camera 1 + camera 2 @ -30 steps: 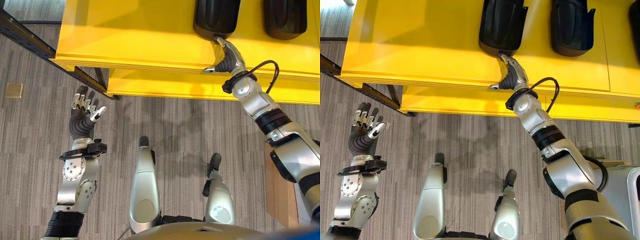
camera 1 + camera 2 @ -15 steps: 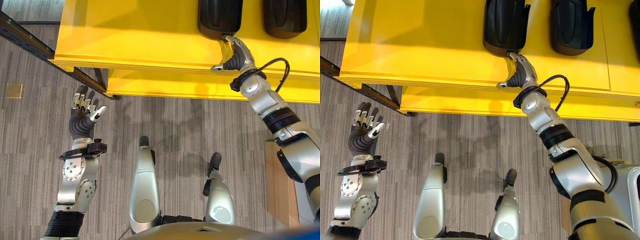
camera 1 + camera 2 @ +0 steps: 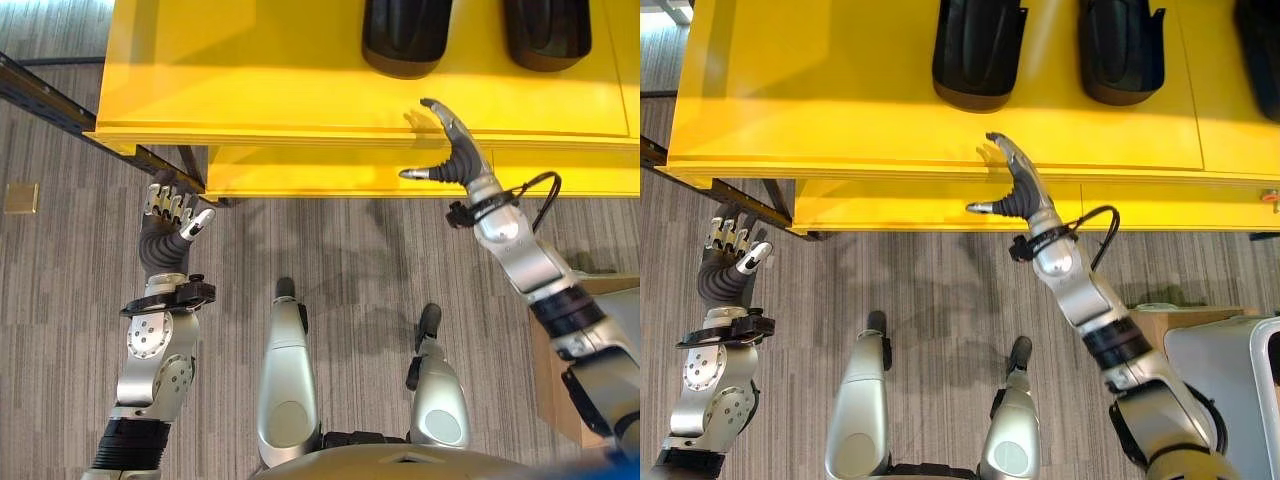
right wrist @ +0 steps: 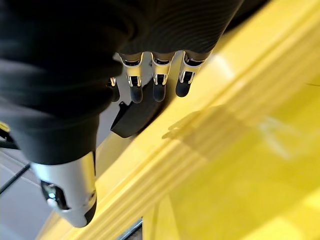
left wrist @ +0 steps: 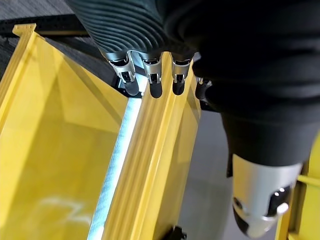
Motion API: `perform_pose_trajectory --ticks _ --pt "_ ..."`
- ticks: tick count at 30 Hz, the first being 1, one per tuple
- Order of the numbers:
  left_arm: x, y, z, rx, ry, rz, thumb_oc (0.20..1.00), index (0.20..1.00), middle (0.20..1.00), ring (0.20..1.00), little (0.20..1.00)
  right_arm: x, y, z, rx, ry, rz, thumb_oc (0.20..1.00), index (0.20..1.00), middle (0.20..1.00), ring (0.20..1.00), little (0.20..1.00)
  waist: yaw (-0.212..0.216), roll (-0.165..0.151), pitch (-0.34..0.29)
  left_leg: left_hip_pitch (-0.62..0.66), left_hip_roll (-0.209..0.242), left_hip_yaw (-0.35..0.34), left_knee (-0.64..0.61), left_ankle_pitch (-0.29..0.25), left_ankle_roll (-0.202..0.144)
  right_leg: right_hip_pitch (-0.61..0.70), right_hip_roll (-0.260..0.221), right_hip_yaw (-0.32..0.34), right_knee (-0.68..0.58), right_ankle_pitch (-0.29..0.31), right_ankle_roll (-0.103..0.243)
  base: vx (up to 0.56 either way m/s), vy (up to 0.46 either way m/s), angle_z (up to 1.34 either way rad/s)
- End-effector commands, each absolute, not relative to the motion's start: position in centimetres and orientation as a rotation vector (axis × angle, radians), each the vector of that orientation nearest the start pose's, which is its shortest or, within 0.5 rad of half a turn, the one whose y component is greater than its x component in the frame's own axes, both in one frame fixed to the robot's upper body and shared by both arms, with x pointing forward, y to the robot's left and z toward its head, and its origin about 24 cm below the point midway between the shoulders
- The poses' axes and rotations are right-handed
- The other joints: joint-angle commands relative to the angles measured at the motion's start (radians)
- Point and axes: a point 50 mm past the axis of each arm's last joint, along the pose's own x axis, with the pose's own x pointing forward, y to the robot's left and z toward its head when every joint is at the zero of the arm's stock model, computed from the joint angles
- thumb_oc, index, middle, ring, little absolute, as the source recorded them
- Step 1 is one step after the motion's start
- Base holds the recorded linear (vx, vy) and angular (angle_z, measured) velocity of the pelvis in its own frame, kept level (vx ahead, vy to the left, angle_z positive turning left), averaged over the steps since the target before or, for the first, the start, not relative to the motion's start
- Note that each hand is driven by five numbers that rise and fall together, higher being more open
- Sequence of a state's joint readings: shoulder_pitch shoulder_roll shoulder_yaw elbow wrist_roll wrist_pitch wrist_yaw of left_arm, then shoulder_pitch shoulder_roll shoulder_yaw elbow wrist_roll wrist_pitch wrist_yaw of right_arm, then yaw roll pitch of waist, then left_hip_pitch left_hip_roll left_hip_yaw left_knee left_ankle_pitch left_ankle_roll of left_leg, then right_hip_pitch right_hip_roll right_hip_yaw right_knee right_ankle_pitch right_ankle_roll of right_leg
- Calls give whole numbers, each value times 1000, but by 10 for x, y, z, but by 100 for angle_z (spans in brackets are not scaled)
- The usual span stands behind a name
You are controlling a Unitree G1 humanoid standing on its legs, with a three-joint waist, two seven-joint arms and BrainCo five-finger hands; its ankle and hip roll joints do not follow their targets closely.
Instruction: Move parts from the plastic box to the shelf.
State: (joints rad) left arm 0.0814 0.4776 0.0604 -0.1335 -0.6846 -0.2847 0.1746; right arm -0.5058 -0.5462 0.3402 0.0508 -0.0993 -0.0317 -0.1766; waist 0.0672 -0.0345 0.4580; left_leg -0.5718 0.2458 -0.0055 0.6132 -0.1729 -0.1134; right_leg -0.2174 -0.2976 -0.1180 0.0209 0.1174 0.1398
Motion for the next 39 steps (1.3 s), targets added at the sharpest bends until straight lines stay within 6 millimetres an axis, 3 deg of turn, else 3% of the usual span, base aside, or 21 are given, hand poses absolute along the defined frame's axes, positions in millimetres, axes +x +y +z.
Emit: perform_pose_trajectory --ticks 1,5,13,25,32,39 --pt "224 254 106 -231 -355 218 1000 1000 1000 1000 1000 306 -154 184 -528 -598 112 1000 1000 1000 1000 1000 -7 18 -40 71 -25 66 -191 129 46 26 -9 -1 150 -161 20 -15 -30 -11" --pt "222 252 96 -241 -312 212 1000 1000 1000 1000 1000 291 -161 172 -432 -575 117 1000 1000 1000 1000 1000 -39 21 -57 113 -7 81 -215 143 38 31 1 22 139 -157 18 -17 -36 -15" --pt "217 253 85 -255 -261 209 1000 1000 1000 1000 1000 272 -177 166 -372 -572 82 1000 1000 1000 1000 1000 -85 27 -89 194 29 113 -277 177 21 44 22 54 127 -153 15 -1 -47 -19" --pt "200 256 65 -273 -184 205 1000 1000 1000 1000 1000 241 -207 140 -230 -468 47 1000 1000 1000 1000 1000 -159 40 -186 367 99 205 -472 275 -25 71 85 120 94 -161 5 32 -57 -21" --pt "196 248 57 -326 -159 165 1000 1000 1000 1000 1000 218 -238 118 -99 -382 -59 1000 1000 1000 1000 1000 -215 82 -240 457 137 233 -577 345 -45 73 141 138 184 -235 -20 39 -72 -9" --pt "195 240 54 -373 -157 144 1000 1000 1000 1000 1000 211 -248 117 -37 -397 -110 1000 1000 1000 1000 1000 -238 107 -259 504 181 232 -610 396 -44 30 196 153 349 -327 -61 5 -114 -4"
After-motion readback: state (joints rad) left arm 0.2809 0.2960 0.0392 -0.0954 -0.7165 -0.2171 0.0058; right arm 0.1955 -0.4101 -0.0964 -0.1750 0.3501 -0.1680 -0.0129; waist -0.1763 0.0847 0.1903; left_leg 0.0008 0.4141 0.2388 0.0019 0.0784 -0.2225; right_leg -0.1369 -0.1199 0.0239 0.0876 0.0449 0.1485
